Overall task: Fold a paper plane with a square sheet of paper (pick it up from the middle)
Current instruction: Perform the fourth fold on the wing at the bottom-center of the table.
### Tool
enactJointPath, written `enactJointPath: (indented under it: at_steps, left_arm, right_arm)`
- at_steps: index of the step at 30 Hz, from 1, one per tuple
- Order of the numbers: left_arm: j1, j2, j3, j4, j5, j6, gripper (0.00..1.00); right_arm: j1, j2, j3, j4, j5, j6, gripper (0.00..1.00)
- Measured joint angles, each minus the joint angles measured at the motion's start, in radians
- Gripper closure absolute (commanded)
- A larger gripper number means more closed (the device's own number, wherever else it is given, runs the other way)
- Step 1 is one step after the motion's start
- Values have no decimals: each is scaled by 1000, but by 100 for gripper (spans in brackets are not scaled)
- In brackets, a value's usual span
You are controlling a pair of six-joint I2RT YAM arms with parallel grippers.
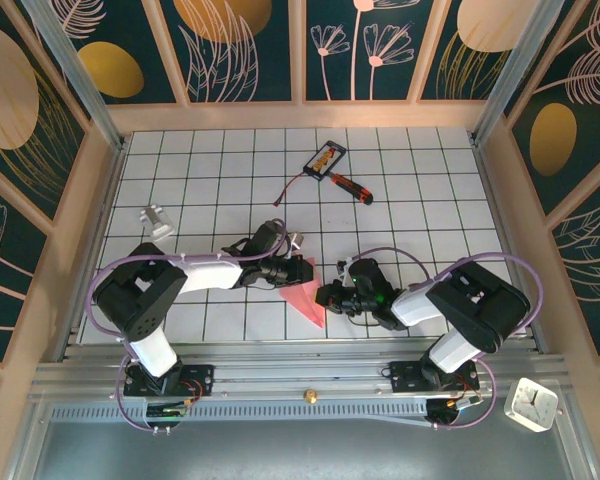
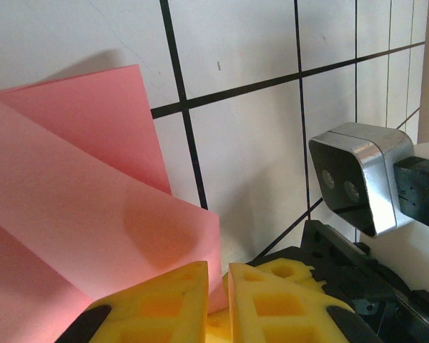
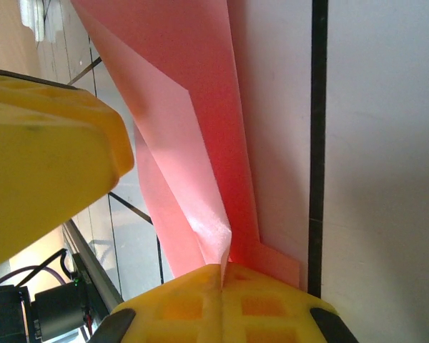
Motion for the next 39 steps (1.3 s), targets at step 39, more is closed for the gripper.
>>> enactJointPath:
  at_steps: [39]
  left_arm:
    - [35, 51, 7, -73, -92, 54, 89]
  right_arm:
    - [-2, 19, 7, 15, -19, -3, 99]
